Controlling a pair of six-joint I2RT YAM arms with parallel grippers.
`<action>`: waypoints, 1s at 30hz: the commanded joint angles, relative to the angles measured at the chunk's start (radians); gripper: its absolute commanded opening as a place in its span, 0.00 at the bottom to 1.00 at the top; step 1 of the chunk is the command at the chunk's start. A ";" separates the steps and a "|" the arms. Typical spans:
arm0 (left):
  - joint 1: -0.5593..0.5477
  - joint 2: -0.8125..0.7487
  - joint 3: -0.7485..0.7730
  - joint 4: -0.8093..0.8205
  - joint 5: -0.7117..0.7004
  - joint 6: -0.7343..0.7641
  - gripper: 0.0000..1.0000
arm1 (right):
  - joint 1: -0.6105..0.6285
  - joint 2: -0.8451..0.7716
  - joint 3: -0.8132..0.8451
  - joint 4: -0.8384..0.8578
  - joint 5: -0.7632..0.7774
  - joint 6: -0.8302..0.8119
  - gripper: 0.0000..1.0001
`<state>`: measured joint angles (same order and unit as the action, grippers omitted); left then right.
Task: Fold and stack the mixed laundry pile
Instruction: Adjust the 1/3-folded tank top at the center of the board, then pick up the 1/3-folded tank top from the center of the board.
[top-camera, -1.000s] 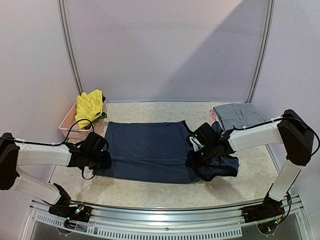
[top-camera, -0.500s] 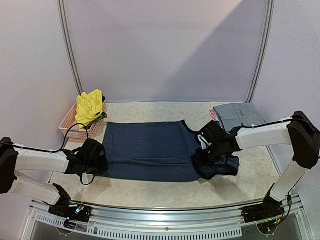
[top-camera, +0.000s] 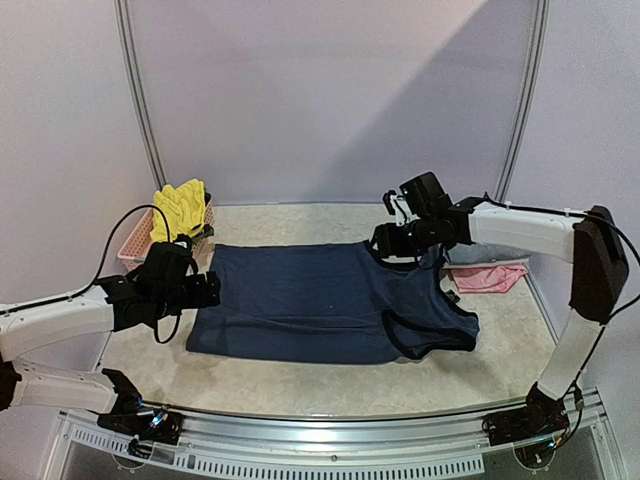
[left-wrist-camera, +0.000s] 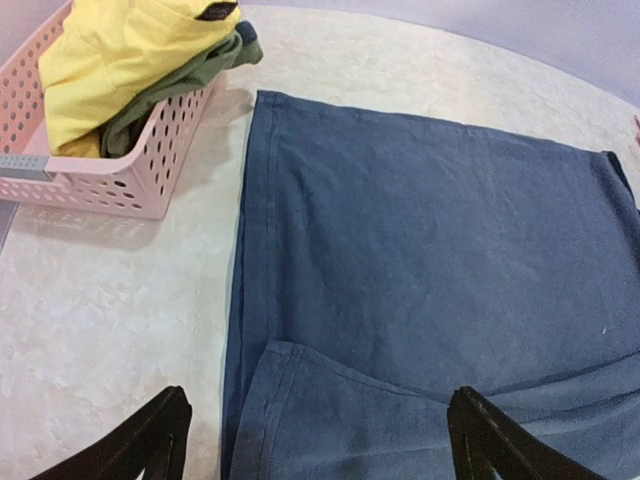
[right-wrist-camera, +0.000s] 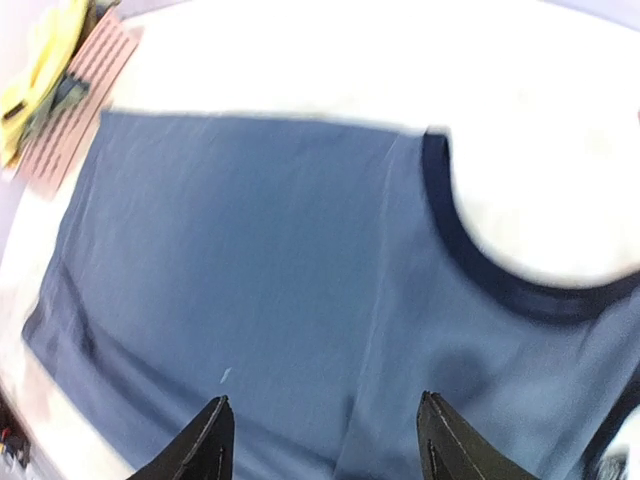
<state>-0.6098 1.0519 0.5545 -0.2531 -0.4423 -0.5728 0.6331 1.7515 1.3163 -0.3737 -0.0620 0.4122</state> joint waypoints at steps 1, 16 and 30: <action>0.025 0.011 0.047 -0.008 0.005 0.098 0.91 | -0.074 0.157 0.138 0.002 -0.094 -0.078 0.63; 0.030 -0.029 -0.025 0.029 0.098 0.129 0.80 | -0.240 0.644 0.603 -0.051 -0.481 -0.062 0.56; 0.030 -0.088 -0.082 0.032 0.136 0.114 0.72 | -0.266 0.819 0.753 -0.055 -0.536 -0.028 0.56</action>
<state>-0.5888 0.9863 0.4984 -0.2295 -0.3202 -0.4568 0.3824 2.5305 2.0464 -0.4160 -0.5869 0.3656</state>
